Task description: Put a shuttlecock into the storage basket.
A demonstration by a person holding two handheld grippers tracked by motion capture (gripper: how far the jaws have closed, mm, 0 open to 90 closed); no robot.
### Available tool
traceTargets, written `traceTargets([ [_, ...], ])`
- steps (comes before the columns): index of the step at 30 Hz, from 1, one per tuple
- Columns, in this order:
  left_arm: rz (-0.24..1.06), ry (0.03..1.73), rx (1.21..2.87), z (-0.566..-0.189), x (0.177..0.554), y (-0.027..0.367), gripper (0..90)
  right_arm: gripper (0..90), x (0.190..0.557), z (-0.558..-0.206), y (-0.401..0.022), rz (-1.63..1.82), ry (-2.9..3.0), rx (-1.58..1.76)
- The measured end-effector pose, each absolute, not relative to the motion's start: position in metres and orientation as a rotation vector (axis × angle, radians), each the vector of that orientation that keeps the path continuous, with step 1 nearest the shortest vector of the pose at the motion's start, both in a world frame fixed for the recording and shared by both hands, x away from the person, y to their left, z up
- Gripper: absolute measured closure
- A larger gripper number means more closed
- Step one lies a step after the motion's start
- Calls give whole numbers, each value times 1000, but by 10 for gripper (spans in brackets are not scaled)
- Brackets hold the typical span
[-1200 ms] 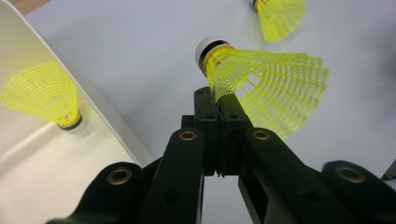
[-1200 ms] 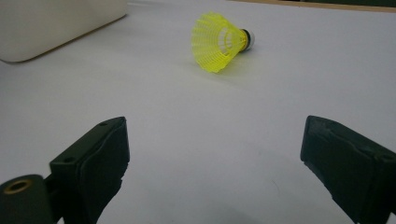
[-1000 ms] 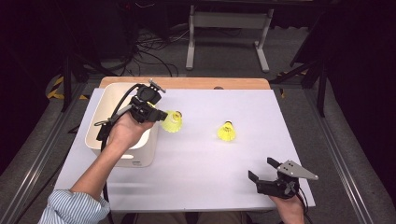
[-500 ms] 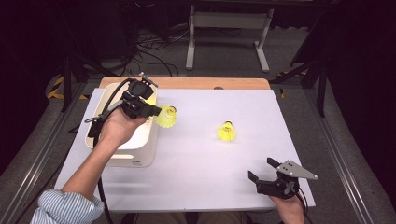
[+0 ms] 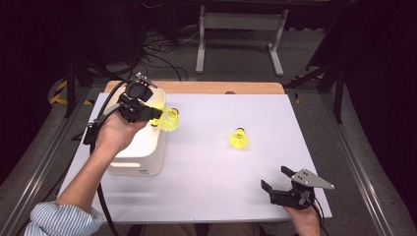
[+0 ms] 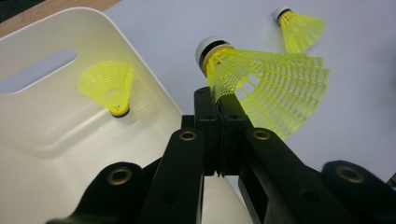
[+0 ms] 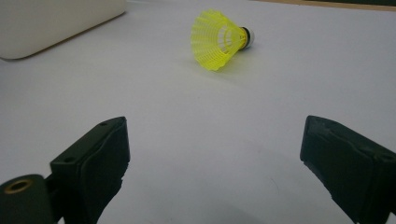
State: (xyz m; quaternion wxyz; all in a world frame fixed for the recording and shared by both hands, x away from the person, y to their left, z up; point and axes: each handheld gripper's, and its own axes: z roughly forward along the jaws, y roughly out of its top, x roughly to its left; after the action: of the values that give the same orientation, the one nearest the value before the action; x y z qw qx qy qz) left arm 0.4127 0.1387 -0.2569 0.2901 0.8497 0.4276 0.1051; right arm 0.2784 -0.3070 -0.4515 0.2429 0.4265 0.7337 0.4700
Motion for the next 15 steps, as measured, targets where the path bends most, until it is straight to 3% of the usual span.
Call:
traceTargets([
  [15, 304, 1186, 2233, -254, 409, 158, 891, 89, 279, -452, -306, 1278, 2008, 1169],
])
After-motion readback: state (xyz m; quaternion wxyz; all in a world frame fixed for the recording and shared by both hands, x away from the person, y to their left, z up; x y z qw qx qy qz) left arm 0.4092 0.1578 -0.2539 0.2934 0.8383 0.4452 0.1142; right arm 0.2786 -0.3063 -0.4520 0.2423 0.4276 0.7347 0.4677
